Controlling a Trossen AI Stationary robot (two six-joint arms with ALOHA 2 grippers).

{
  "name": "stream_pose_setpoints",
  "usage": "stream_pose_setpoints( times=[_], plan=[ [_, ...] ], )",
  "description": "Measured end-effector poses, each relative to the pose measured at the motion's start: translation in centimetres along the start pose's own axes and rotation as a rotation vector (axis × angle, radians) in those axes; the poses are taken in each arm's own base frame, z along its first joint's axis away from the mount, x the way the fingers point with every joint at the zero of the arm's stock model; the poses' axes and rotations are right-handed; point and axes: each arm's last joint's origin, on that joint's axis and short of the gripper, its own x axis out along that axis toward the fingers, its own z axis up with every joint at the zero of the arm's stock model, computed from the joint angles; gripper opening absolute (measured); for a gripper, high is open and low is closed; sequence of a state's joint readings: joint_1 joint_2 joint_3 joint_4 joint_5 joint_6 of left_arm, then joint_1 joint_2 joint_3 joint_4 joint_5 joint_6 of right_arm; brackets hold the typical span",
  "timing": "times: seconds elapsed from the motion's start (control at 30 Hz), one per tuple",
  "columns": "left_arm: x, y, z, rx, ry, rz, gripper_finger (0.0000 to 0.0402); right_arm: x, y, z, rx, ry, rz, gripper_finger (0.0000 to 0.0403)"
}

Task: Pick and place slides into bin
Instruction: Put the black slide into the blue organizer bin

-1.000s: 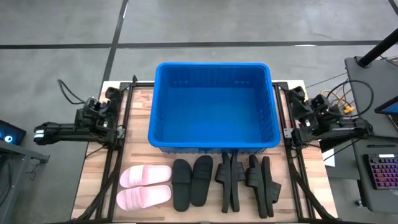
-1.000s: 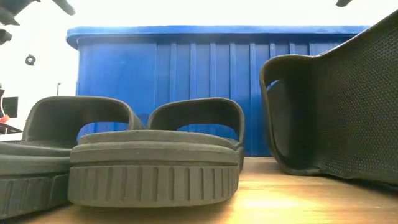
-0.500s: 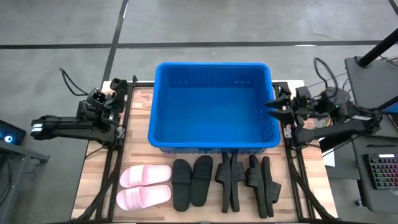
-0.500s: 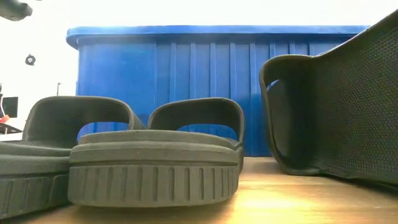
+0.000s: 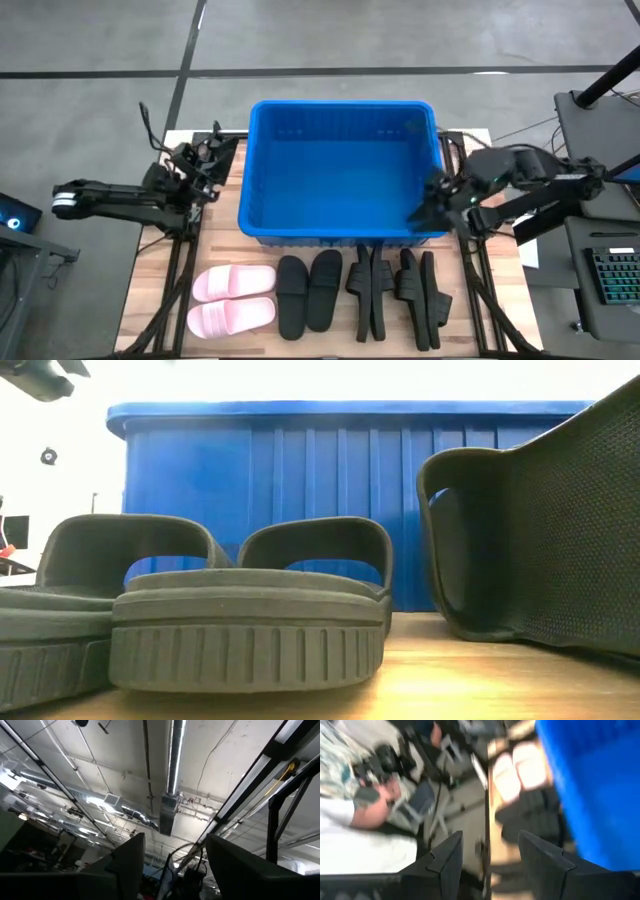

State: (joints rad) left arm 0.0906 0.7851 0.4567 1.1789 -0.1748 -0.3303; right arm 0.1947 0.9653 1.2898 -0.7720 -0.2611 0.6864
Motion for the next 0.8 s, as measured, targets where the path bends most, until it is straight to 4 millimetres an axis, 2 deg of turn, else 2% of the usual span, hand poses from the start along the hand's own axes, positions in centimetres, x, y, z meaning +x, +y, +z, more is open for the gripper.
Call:
stream_pose_setpoints(
  times=[0.3,0.53,0.8],
  plan=[
    [-0.2,0.0,-0.2,-0.005,0.027,-0.032,0.0195,4.8,3.1,-2.9,0.197,0.312,-0.049,0.0182],
    [-0.2,0.0,-0.3,-0.002,0.031,-0.031,0.0195,8.3,4.9,-6.9,0.346,0.539,-0.192,0.0178],
    [-0.4,0.2,-0.9,0.002,0.055,-0.023,0.0195,10.6,6.0,-12.1,0.467,0.724,-0.450,0.0163]
  ],
)
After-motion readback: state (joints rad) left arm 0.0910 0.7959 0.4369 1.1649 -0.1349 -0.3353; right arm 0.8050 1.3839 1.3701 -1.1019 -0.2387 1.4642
